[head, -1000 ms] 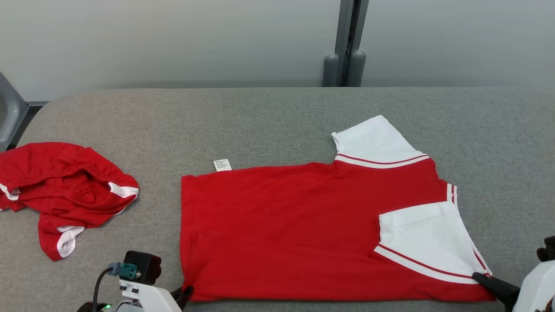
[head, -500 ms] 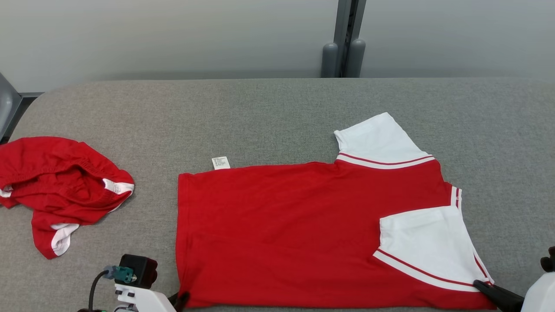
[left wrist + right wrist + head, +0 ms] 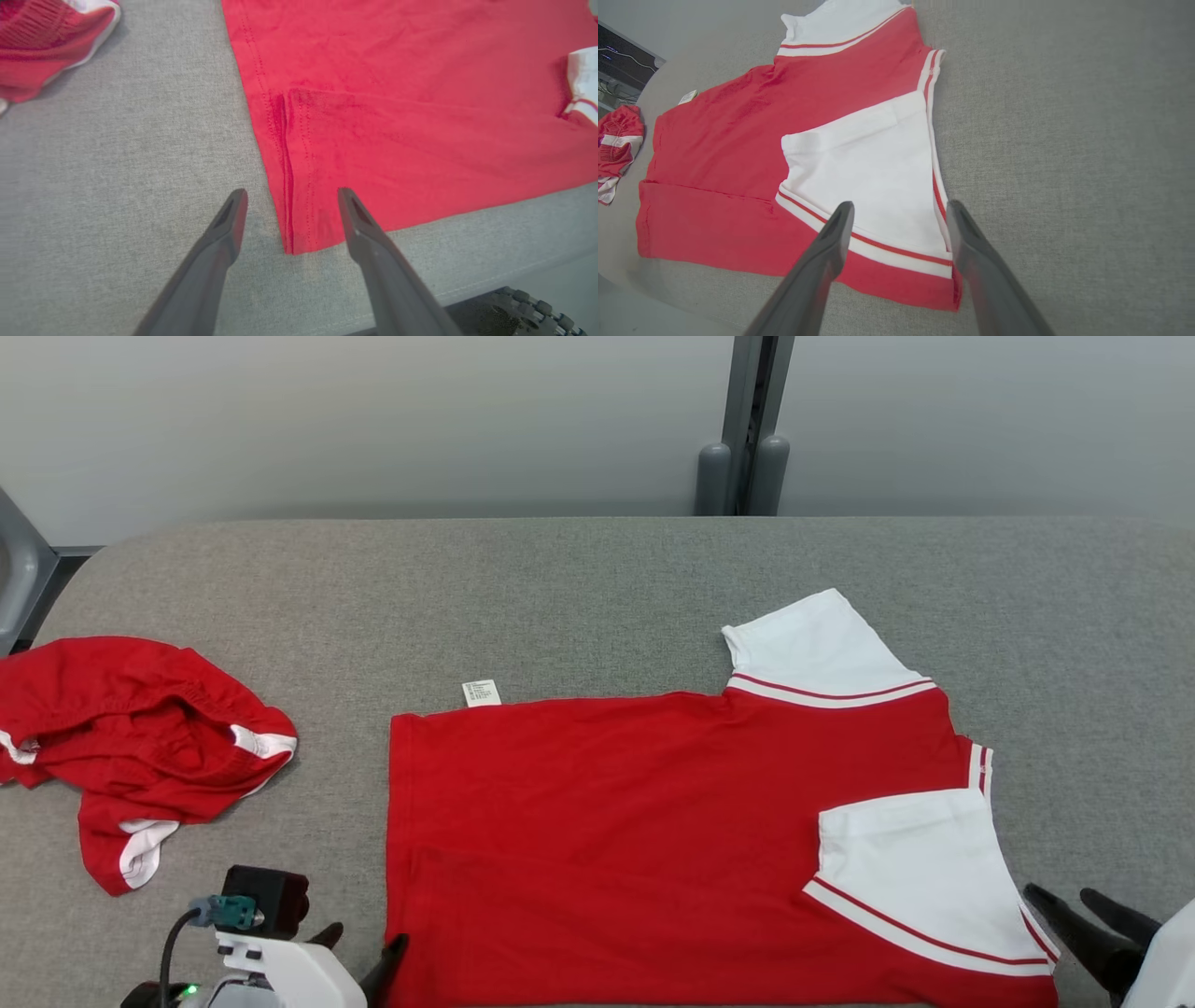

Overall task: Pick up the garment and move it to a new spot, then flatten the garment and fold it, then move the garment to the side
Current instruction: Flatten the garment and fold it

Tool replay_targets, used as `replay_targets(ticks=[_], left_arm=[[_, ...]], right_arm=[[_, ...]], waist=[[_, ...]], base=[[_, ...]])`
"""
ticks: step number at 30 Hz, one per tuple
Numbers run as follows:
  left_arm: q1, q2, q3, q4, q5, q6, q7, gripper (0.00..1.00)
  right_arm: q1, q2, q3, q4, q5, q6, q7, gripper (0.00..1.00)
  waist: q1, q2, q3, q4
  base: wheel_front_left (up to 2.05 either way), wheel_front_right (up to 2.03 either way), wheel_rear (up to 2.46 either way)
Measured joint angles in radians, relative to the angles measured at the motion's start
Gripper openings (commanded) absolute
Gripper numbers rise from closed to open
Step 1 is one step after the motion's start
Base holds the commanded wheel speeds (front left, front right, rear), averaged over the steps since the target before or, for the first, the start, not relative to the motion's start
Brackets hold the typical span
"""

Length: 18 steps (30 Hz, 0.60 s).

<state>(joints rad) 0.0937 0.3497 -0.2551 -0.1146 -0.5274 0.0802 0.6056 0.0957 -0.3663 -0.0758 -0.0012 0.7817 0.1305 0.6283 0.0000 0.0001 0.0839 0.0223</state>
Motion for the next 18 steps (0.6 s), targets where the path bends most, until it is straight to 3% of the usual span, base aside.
replay_targets(ticks=[9, 18], left_arm=[[-0.143, -0.024, 0.024, 0.040, 0.075, 0.012, -0.179, 1.00], [-0.298, -0.049, -0.007, 0.185, 0.120, -0.015, -0.257, 1.00]], right_arm=[[-0.129, 0.048, -0.022, -0.092, -0.106, 0.000, -0.032, 1.00], [-0.366, 0.022, 0.060, 0.020, -0.126, 0.000, -0.080, 1.00]], waist=[[0.0000, 0.0000, 0.037, -0.004], [0.0000, 0.0000, 0.105, -0.001]], base=[[0.00, 0.00, 0.00], [0.00, 0.00, 0.00]])
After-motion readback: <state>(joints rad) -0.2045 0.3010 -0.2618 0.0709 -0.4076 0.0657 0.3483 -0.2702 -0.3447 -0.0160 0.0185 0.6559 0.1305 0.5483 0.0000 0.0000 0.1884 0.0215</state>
